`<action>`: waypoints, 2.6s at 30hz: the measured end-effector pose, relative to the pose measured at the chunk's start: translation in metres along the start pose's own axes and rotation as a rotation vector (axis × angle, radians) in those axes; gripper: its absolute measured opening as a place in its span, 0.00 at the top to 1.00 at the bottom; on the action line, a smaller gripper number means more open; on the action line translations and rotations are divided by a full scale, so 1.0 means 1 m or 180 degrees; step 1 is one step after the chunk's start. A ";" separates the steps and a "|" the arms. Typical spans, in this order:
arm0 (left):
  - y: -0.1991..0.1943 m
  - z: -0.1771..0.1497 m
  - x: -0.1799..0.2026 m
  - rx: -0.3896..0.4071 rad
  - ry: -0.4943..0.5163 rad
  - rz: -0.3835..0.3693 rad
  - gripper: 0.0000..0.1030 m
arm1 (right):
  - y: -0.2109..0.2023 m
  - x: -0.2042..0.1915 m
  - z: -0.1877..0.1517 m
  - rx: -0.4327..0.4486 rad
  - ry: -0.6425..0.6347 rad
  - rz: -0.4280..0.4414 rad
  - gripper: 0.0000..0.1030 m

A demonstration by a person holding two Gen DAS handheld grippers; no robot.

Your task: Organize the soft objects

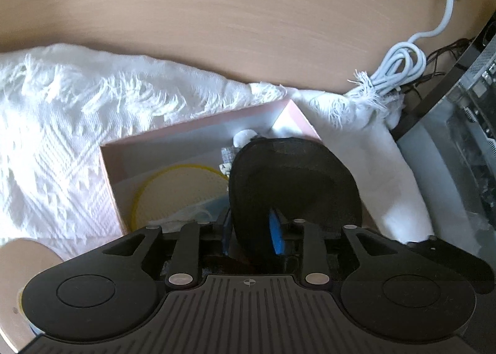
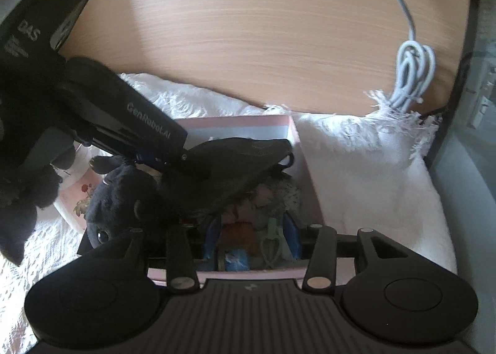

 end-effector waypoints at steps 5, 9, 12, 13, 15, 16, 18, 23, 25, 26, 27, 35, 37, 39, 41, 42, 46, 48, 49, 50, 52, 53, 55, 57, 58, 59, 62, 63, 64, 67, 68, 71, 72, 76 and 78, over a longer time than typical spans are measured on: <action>-0.049 0.000 0.002 0.0560 0.0044 -0.0016 0.70 | -0.031 0.008 -0.006 0.0219 0.0082 -0.0047 0.38; -0.102 -0.009 -0.010 0.1076 -0.0122 -0.0046 0.70 | -0.048 0.010 -0.015 0.0360 0.0073 -0.0038 0.35; -0.128 -0.029 -0.017 0.1250 -0.0125 0.0181 0.70 | -0.047 0.008 -0.016 0.0313 0.0058 0.0036 0.35; -0.134 -0.037 -0.017 0.1289 -0.0107 0.0250 0.70 | -0.047 0.007 -0.016 0.0317 0.0042 0.0066 0.35; -0.142 -0.055 -0.017 0.1327 -0.0081 0.0387 0.70 | -0.048 0.002 -0.015 0.0343 0.0004 0.0105 0.35; -0.145 -0.066 -0.017 0.1324 -0.0082 0.0456 0.70 | -0.047 -0.001 -0.014 0.0342 -0.0021 0.0128 0.35; -0.149 -0.090 -0.016 0.1295 -0.0081 0.0571 0.70 | -0.046 -0.008 -0.012 0.0318 -0.0097 0.0203 0.35; -0.145 -0.158 -0.019 0.1061 -0.0176 0.0978 0.70 | -0.050 -0.028 -0.019 0.0210 -0.0309 0.0472 0.35; -0.138 -0.187 -0.022 0.0956 -0.0277 0.1147 0.70 | -0.053 -0.037 -0.027 0.0148 -0.0414 0.0579 0.35; -0.137 -0.200 -0.024 0.0915 -0.0319 0.1240 0.70 | -0.053 -0.042 -0.032 0.0106 -0.0485 0.0633 0.35; -0.136 -0.214 -0.026 0.0864 -0.0368 0.1360 0.70 | -0.054 -0.047 -0.039 0.0050 -0.0557 0.0692 0.34; -0.122 -0.277 -0.036 0.0900 -0.0829 0.1730 0.69 | -0.045 -0.079 -0.098 -0.0325 -0.0944 0.0983 0.34; -0.116 -0.276 -0.029 0.0968 -0.0869 0.1803 0.58 | -0.040 -0.080 -0.106 -0.0372 -0.0959 0.0941 0.34; -0.110 -0.274 -0.023 0.1012 -0.0871 0.1784 0.40 | -0.036 -0.079 -0.111 -0.0385 -0.0950 0.0903 0.31; -0.103 -0.272 -0.016 0.1035 -0.0859 0.1823 0.29 | -0.037 -0.074 -0.112 -0.0350 -0.0938 0.0827 0.24; -0.099 -0.271 -0.013 0.1044 -0.0856 0.1856 0.25 | -0.037 -0.071 -0.112 -0.0332 -0.0941 0.0775 0.22; -0.099 -0.278 0.004 0.1152 -0.0985 0.2035 0.24 | -0.032 -0.057 -0.112 -0.0239 -0.0902 0.0467 0.04; -0.095 -0.279 0.008 0.1206 -0.0998 0.2140 0.24 | -0.030 -0.050 -0.114 -0.0185 -0.0848 0.0410 0.00; -0.093 -0.280 0.012 0.1238 -0.0973 0.2206 0.24 | -0.029 -0.048 -0.114 -0.0165 -0.0809 0.0473 0.00; -0.091 -0.281 0.015 0.1273 -0.0949 0.2249 0.25 | -0.027 -0.044 -0.114 -0.0172 -0.0743 0.0531 0.00; -0.091 -0.282 0.017 0.1282 -0.0950 0.2259 0.25 | -0.024 -0.038 -0.114 -0.0204 -0.0610 0.0611 0.00; -0.092 -0.282 0.016 0.1285 -0.0961 0.2246 0.25 | -0.025 -0.036 -0.115 -0.0169 -0.0597 0.0646 0.00; -0.093 -0.282 0.017 0.1278 -0.0956 0.2256 0.26 | -0.026 -0.035 -0.118 -0.0115 -0.0616 0.0648 0.00; -0.092 -0.280 0.018 0.1270 -0.0981 0.2262 0.26 | -0.030 -0.037 -0.120 -0.0045 -0.0669 0.0615 0.00; -0.091 -0.281 0.020 0.1272 -0.0985 0.2264 0.26 | -0.030 -0.041 -0.121 -0.0025 -0.0704 0.0596 0.00; -0.091 -0.280 0.020 0.1274 -0.0971 0.2266 0.26 | -0.031 -0.043 -0.120 -0.0021 -0.0719 0.0605 0.00; -0.090 -0.281 0.018 0.1273 -0.0935 0.2221 0.25 | -0.025 -0.049 -0.117 -0.0027 -0.0697 0.0645 0.00; -0.091 -0.281 0.018 0.1278 -0.0941 0.2216 0.25 | -0.024 -0.049 -0.117 -0.0001 -0.0687 0.0638 0.00; -0.091 -0.281 0.018 0.1281 -0.0940 0.2217 0.25 | -0.022 -0.050 -0.117 0.0021 -0.0684 0.0642 0.00; -0.090 -0.282 0.019 0.1289 -0.0928 0.2219 0.25 | -0.019 -0.048 -0.117 0.0044 -0.0637 0.0689 0.00; -0.091 -0.282 0.018 0.1291 -0.0926 0.2216 0.25 | -0.018 -0.047 -0.116 0.0034 -0.0616 0.0707 0.00; -0.091 -0.282 0.018 0.1292 -0.0932 0.2215 0.25 | -0.018 -0.048 -0.116 0.0031 -0.0605 0.0715 0.00; -0.091 -0.282 0.018 0.1294 -0.0934 0.2212 0.25 | -0.018 -0.048 -0.116 0.0031 -0.0604 0.0715 0.00; -0.092 -0.282 0.017 0.1301 -0.0943 0.2193 0.25 | -0.018 -0.048 -0.117 0.0032 -0.0602 0.0712 0.00; -0.092 -0.282 0.017 0.1301 -0.0945 0.2191 0.25 | -0.018 -0.048 -0.117 0.0032 -0.0604 0.0710 0.00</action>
Point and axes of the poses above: each gripper's, at about its wrist camera, not at the fingertips, and y roughly the way its jaws point, x to its right, z to its top, the point moved 3 cm from there along y, roughly the way its jaws point
